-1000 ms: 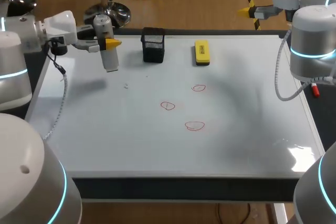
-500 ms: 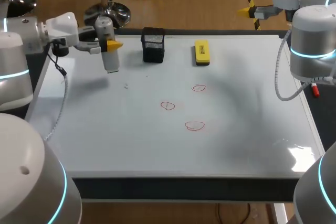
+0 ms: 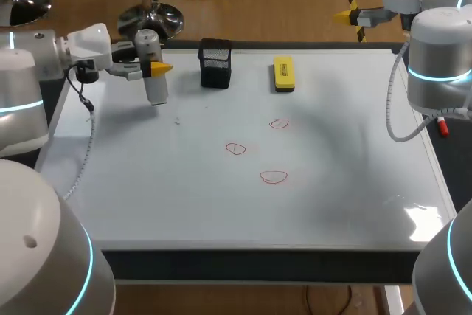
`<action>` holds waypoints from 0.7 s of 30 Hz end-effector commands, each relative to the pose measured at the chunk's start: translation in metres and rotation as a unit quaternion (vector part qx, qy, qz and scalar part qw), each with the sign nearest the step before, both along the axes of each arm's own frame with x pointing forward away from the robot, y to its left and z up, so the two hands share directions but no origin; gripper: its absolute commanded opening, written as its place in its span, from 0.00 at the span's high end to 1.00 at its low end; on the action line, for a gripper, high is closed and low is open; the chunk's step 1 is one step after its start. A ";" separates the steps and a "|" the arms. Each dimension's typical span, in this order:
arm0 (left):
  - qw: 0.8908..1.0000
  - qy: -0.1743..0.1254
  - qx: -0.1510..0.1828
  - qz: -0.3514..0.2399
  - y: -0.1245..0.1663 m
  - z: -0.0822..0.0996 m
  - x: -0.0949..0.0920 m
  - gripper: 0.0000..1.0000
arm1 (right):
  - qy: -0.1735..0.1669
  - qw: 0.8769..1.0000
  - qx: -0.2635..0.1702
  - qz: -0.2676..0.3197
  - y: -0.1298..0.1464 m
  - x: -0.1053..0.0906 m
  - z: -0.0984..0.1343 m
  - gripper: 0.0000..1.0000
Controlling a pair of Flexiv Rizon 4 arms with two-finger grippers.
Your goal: Pick up the inspection probe, press it on each red-marked spot on the whiteboard one by one, put down the probe, pick up the eraser, and wipe off all the red marks.
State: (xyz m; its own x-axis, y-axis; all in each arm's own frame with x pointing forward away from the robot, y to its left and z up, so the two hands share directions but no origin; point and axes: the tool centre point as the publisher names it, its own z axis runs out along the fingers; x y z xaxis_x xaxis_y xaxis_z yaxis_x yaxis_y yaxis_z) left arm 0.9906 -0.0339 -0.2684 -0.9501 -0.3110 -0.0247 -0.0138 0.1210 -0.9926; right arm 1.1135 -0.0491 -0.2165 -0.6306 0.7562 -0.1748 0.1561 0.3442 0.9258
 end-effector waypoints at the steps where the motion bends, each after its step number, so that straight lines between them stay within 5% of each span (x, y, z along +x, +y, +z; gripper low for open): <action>1: 1.000 -0.001 -0.004 0.003 0.001 -0.001 0.002 1.00 | 0.001 1.000 0.000 0.001 0.000 0.000 0.000 0.00; 21: 1.000 0.007 -0.010 0.025 0.003 -0.002 0.005 1.00 | 0.001 1.000 0.000 0.001 0.000 0.000 0.000 0.00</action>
State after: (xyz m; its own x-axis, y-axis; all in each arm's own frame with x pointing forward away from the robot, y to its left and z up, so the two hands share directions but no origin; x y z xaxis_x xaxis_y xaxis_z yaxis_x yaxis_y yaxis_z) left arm 0.9961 -0.0317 -0.2719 -0.9343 -0.3566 -0.0044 -0.0338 0.1006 -0.9943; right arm 1.1135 -0.0490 -0.2165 -0.6306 0.7562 -0.1748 0.1561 0.3442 0.9259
